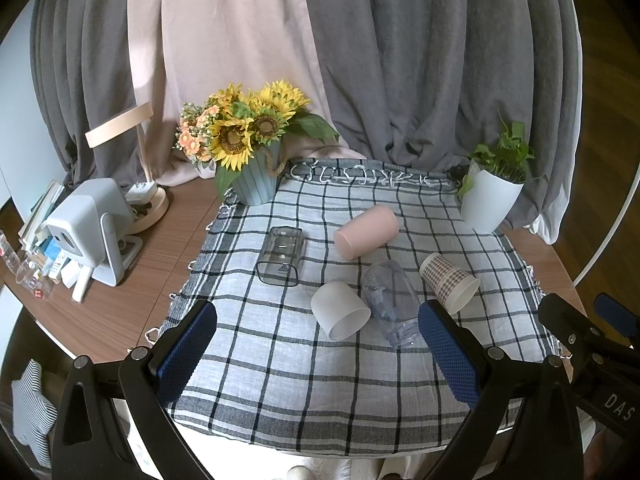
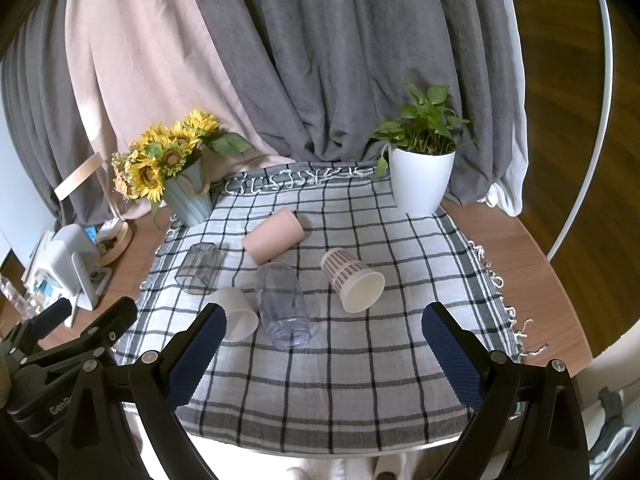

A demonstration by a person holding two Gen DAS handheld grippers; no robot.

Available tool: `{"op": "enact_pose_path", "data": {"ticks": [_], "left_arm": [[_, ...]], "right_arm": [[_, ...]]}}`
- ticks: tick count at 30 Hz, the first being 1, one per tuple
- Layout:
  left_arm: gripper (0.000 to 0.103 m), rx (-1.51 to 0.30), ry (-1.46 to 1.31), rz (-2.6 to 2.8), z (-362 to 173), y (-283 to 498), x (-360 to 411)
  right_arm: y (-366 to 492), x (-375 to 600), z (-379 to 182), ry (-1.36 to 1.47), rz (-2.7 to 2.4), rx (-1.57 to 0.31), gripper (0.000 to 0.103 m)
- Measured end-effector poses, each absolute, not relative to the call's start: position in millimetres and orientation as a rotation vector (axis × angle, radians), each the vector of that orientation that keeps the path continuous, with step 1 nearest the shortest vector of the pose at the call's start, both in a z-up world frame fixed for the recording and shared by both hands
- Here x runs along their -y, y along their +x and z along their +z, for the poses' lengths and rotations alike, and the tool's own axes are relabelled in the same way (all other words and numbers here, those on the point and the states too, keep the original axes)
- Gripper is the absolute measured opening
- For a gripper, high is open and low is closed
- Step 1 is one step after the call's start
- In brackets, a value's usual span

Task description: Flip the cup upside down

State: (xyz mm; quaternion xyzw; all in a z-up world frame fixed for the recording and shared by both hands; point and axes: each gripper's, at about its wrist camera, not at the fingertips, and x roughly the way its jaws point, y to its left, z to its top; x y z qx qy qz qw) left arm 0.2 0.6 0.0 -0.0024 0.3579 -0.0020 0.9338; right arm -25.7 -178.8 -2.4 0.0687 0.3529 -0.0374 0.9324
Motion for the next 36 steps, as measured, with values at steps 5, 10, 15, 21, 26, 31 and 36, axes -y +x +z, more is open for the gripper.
{"op": "enact_pose_path", "data": {"ticks": [5,10,15,21,26,31,36], "left_arm": [[0.103,-0.732,-0.004,-0.004,0,0,-1],[0.103,-0.733,-0.005,-0.004,0,0,-1],[0.103,-0.734,-0.006,-0.004,0,0,-1],[0.103,-0.735,-0.005,-0.003,0,0,-1],[0.103,-0.738,-0.005,-0.003,0,0,-1],[0.103,-0.754,-0.002,0.000,-24,5,17],[0.103,-0.801,-0.001,-0.003,-33,25,22]], "right_arm": [[-26,180,-2,0.142,-0.073,-0.724,0.099],[-25,179,-3,0.141,-0.074,-0.724,0.099],[-25,179,-3,0.142,-0.073,-0.724,0.099],[-23,176,-3,0.143,-0.072,-0.727,0.099],[-24,178,-5,0.143,-0.073,-0.727,0.099],[-20,180,-11,0.144,-0.069,-0.737,0.099],[-11,189,-20,0.157,-0.060,-0.760,0.099]]}}
